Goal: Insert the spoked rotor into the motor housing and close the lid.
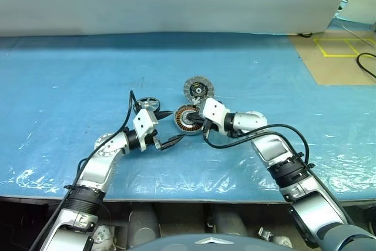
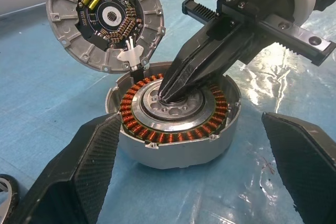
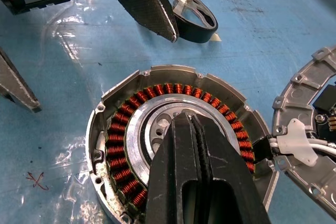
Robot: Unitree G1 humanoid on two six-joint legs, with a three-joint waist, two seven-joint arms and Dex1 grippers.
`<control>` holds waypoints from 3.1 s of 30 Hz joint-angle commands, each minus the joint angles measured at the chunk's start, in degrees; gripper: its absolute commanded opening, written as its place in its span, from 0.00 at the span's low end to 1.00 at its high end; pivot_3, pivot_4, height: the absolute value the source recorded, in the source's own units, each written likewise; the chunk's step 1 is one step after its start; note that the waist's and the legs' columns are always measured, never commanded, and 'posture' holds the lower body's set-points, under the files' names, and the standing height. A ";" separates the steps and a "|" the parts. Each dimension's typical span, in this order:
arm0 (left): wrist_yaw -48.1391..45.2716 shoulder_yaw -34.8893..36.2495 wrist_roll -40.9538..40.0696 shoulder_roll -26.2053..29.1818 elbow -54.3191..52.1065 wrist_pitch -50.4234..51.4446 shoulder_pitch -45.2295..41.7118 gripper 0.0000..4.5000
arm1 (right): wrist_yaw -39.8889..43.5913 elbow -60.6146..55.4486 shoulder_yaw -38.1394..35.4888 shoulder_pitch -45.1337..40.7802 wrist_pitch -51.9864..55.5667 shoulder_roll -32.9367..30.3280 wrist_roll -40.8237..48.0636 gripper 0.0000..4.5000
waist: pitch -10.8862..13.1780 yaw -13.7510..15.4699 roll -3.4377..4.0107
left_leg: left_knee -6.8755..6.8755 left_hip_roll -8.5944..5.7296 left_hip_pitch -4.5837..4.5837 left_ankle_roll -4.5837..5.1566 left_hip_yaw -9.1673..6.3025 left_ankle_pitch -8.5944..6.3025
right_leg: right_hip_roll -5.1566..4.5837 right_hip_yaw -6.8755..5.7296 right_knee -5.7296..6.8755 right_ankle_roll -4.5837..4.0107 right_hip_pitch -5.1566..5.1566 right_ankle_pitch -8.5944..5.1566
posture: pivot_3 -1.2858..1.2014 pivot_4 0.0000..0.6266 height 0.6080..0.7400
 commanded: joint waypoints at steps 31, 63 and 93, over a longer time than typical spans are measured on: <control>0.60 -0.34 0.66 -0.41 -0.20 -1.90 -0.48 1.00 | 2.97 3.38 -0.95 -0.99 1.04 2.54 -3.25 0.00 | -0.32 -0.22 -0.18 | -0.13 -0.09 0.61 0.24 0.02 -0.14 | -0.12 0.04 -0.03 0.04 0.52 -0.04 | 0.52 0.24 1.00; 0.60 -0.30 0.93 -0.09 -0.99 -1.70 0.44 1.00 | 4.07 -1.88 -4.00 -0.17 11.36 5.20 7.77 0.00 | -0.31 -0.21 -0.16 | -0.53 -0.02 0.34 0.01 0.05 -0.01 | 0.04 0.02 -0.49 0.03 0.26 -0.03 | 0.52 0.24 1.00; -4.39 4.33 -5.14 6.27 1.16 4.76 -7.25 1.00 | 9.05 -7.53 -6.18 0.34 11.60 0.36 12.38 0.00 | -0.30 0.06 -0.15 | -0.53 -0.03 0.06 0.00 0.04 0.00 | 0.04 -0.03 -0.56 0.04 0.06 -0.01 | 0.52 0.24 1.00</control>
